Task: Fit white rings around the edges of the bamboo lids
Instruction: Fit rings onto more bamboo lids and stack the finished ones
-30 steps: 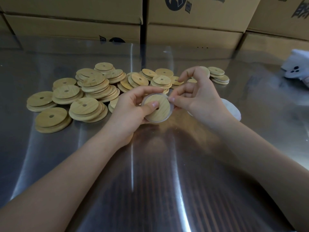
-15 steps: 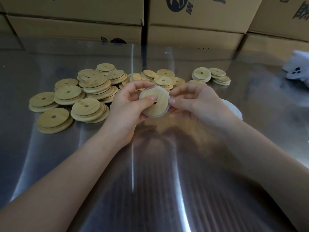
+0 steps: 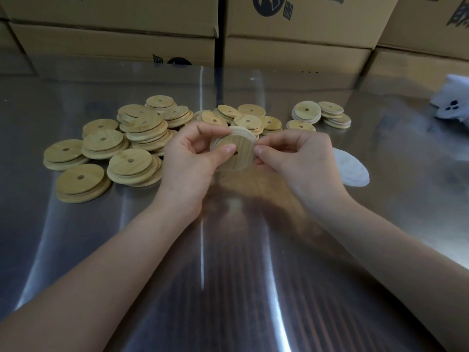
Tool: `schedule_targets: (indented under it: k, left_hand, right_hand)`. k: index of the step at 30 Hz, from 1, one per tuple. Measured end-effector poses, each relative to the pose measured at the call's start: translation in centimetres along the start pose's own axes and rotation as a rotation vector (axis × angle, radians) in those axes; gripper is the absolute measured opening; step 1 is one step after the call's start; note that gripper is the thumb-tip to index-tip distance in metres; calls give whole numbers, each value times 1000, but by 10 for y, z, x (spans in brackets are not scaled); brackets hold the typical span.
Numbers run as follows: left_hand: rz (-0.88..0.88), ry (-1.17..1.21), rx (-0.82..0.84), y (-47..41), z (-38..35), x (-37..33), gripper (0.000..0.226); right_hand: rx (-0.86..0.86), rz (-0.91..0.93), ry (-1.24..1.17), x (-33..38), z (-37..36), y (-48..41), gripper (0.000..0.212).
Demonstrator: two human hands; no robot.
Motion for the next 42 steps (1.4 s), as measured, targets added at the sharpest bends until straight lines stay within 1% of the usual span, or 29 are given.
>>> schedule_targets:
  k: [3,6,10,14,16,19,25,28,31,35,39,42]
  left_hand:
    - [-20,-5,31,0,-1,0,31]
    - [-55,-18,57,0,-2,0,33]
    - [-157,-143,94,1,-3,-6,33]
    - [-259,-334,97,2,-5,-12,30]
    - [-220,-294,82,2,-6,-12,32]
    - [-93,-159,82,2,-7,-8,32]
    - [84,10,112,2,-9,-2,28]
    - [122,43,120,3,-10,2,28]
    - [126,24,140,4,-10,6,27]
    - [144,25,145,2,-10,9,23]
    - [174,72,116,-2,-6,10,22]
    - [189,113,103,-2,-3,11,21]
  right_hand:
    - [54,-44,-46,2,2,-4,11]
    - [106,-31,-32,4,4,-6,13]
    - [107,93,83,8,3,-6,20]
    - [111,107,74,9,4,-7,24]
    - [132,80,18,9,4,-8,23]
    - [170,45,-31,11,4,-10,22]
    - [180,50,30,12,8,-15,20]
    - [188,80,74,9,8,-15,18]
    - [164,86,79,4,10,-16,16]
    - [119,54,-13,2,16,-19,11]
    - [84,-25,-123,-2,20,-24,4]
    - [174,-147,-154,-8,17,-23,7]
Point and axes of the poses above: each hand's wrist, its own y-axis away from the middle knuckle, its own z-axis out of the back of the hand, x = y × z, the point moved 3 cm from there along -y, towards the middle knuckle, and after that the axes turned 12 degrees about -y, right-handed, at the moved point
